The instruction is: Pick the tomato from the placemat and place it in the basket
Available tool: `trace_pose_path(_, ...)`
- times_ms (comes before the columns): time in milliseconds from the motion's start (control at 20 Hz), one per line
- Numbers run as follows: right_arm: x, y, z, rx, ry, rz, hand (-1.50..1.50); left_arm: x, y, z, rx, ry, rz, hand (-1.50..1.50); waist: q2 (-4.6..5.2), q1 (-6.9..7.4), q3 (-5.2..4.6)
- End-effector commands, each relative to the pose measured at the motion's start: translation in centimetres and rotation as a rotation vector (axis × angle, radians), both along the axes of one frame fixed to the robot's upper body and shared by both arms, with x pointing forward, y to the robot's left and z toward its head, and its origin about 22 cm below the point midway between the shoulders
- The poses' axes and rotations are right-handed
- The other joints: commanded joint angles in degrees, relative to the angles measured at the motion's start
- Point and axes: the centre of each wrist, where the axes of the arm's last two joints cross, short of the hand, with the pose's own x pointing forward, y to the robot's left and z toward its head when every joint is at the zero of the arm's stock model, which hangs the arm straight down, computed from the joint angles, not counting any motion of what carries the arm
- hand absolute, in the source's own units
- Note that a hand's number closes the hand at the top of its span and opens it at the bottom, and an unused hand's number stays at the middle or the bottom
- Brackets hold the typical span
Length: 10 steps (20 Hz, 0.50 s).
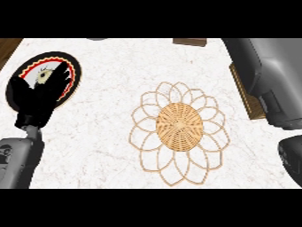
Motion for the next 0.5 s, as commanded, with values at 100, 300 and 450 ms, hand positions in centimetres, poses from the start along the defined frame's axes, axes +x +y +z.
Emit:
trace_pose_path(100, 0.4, -2.3, 1.7, 0.09, 0.027, -0.277, 1.5, -0.1, 0.2, -0.2, 0.007, 0.003, 0.008, 0.0, -0.31, -1.06, 0.07)
trace_pose_path(300, 0.7, -3.6, 0.8, 0.101, 0.019, -0.31, 1.5, -0.2, 0.5, -0.6, -0.01, 0.014, 0.033, 0.0, -0.25, -1.59, 0.17)
trace_pose_path(450, 0.8, -4.3, -1.1, 0.11, 0.031, -0.32, 1.5, -0.6, 0.9, -1.0, -0.01, 0.008, 0.036, 0.0, -0.5, -1.93, 0.22)
